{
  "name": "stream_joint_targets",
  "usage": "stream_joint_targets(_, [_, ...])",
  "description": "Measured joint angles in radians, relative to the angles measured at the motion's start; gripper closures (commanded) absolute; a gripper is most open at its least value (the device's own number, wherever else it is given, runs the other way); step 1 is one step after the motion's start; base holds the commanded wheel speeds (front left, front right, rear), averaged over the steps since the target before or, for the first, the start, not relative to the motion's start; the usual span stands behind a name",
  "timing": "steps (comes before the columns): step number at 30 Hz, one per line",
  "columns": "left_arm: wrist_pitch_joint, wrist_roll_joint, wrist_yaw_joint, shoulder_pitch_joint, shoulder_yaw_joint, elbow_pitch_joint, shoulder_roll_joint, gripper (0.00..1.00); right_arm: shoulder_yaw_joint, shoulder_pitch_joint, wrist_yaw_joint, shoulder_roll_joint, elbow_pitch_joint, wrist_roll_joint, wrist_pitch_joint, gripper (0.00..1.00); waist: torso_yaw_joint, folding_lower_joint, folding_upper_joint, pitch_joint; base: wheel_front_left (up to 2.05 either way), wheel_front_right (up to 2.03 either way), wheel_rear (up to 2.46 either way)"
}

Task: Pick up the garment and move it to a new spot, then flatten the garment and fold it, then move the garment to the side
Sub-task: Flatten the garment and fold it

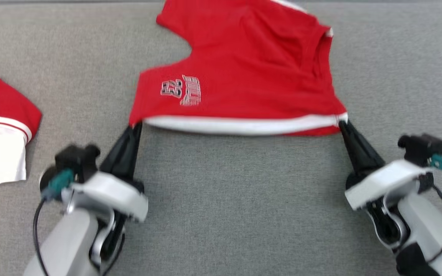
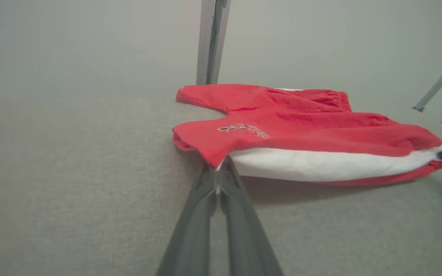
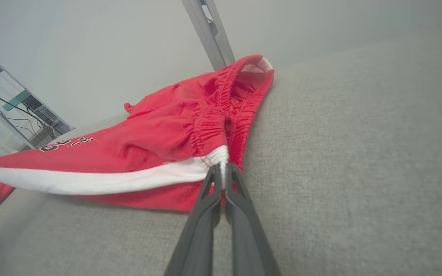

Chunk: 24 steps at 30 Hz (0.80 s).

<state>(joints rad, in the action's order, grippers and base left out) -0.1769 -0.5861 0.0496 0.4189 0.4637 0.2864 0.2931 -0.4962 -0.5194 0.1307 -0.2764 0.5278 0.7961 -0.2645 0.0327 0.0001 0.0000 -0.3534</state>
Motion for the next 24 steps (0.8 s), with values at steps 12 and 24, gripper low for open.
stream_joint_targets(12, [0.267,-0.066,0.226,-0.515,0.014,-0.529,0.156,1.0,0.165,0.428,0.0,-0.024,-0.223,-0.051,0.082,1.0,-0.009,-0.0001,0.0,0.158,0.0,0.0,0.0])
stream_joint_targets(24, [0.371,-0.084,0.293,-0.634,-0.003,-0.681,0.253,1.0,0.342,0.698,0.0,0.135,-0.513,-0.181,0.303,1.0,-0.01,-0.0001,0.0,0.205,0.0,0.0,0.0])
